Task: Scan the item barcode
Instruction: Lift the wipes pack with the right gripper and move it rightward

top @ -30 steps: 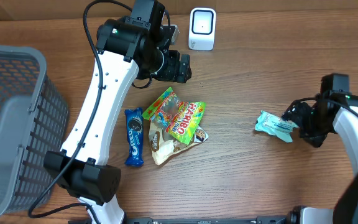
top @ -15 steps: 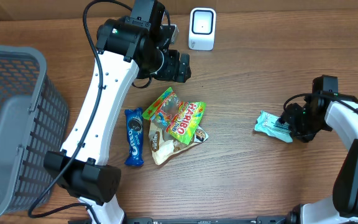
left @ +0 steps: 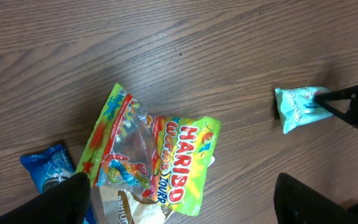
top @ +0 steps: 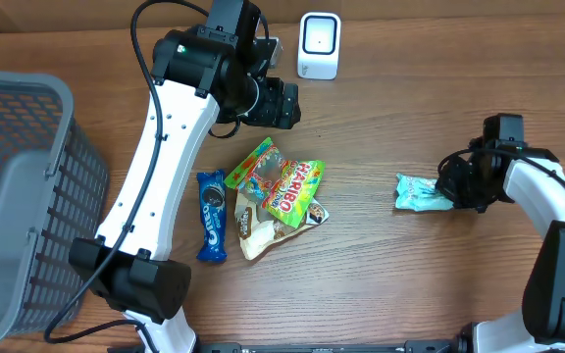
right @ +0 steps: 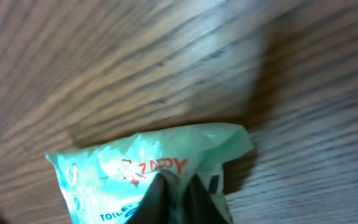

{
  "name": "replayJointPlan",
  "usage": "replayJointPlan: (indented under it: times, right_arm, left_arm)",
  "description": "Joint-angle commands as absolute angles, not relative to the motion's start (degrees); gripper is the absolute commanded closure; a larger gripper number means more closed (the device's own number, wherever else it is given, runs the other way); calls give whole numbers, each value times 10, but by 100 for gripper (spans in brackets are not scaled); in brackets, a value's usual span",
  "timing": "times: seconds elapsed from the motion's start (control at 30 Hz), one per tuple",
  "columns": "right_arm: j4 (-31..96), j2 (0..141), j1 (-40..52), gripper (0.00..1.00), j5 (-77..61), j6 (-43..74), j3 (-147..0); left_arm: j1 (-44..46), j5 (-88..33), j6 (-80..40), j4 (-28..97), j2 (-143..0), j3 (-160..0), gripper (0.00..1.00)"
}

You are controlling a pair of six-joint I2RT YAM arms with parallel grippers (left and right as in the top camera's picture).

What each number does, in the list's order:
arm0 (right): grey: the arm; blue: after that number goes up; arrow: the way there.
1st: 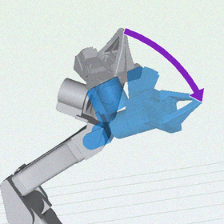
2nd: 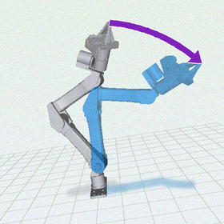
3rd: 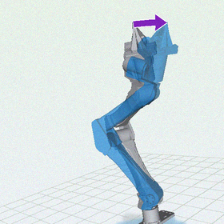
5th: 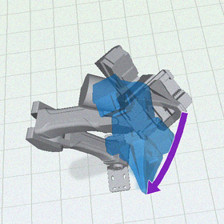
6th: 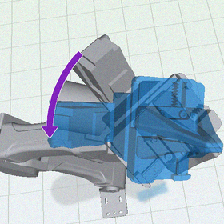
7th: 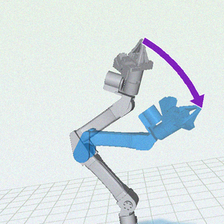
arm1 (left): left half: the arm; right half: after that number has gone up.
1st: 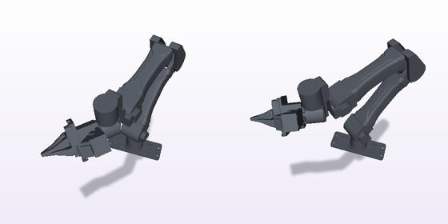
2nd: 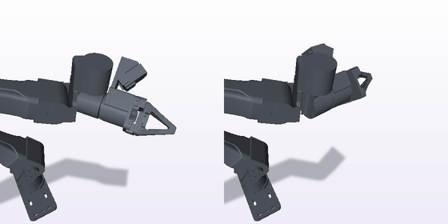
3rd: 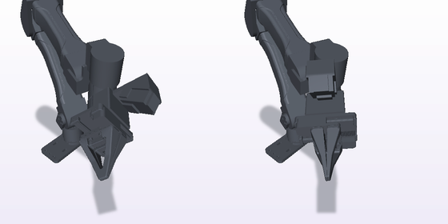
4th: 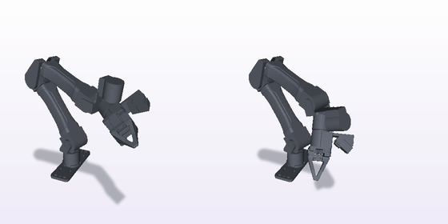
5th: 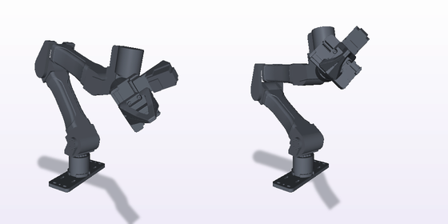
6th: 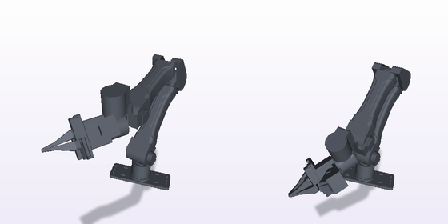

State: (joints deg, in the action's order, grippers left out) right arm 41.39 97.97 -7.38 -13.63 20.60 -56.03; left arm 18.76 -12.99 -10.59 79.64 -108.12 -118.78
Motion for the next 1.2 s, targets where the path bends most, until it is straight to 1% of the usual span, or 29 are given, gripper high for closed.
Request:
replayJointPlan:
  times: [0.0, 0.17, 0.27, 0.37, 0.5, 0.67, 0.7, 0.87, 0.93, 1.0, 1.03, 1.1, 1.13, 1.17]
  right_arm:
    - [409, 997, -55, 96, -121, 190, -546]
    - [424, 978, -52, 96, -117, 183, -567]
    - [462, 926, -39, 96, -49, 190, -600]
    - [496, 880, -5, 96, 35, 203, -632]
    - [540, 854, 72, 96, 152, 246, -665]
    - [609, 869, 188, 96, 332, 359, -672]
    - [625, 885, 232, 96, 353, 390, -672]
    - [634, 938, 317, 96, 344, 443, -672]
    - [633, 952, 331, 96, 322, 480, -672]
    - [625, 950, 317, 88, 279, 515, -673]
    - [614, 945, 298, 86, 249, 505, -675]
    - [592, 935, 247, 78, 186, 444, -679]
    - [582, 930, 211, 68, 147, 406, -682]
    - [574, 927, 171, 57, 109, 373, -684]
  left_arm:
    - [192, -125, -108, 794, -1085, -1190, 15]
    - [192, -125, -108, 794, -1085, -1190, 16]
    - [192, -125, -108, 794, -1085, -1190, 15]
    - [192, -124, -108, 794, -1085, -1190, 15]
    - [192, -124, -108, 793, -1085, -1190, 14]
    - [192, -124, -107, 793, -1085, -1190, 14]
    - [192, -124, -107, 793, -1085, -1190, 14]
    - [192, -114, -107, 793, -1085, -1190, 14]
    - [192, -114, -107, 793, -1085, -1190, 14]
    - [192, -114, -107, 793, -1085, -1190, 14]
    - [192, -114, -107, 793, -1085, -1190, 14]
    - [192, -114, -107, 793, -1085, -1190, 11]
    - [192, -114, -107, 793, -1085, -1190, 10]
    - [192, -114, -107, 793, -1085, -1190, 9]
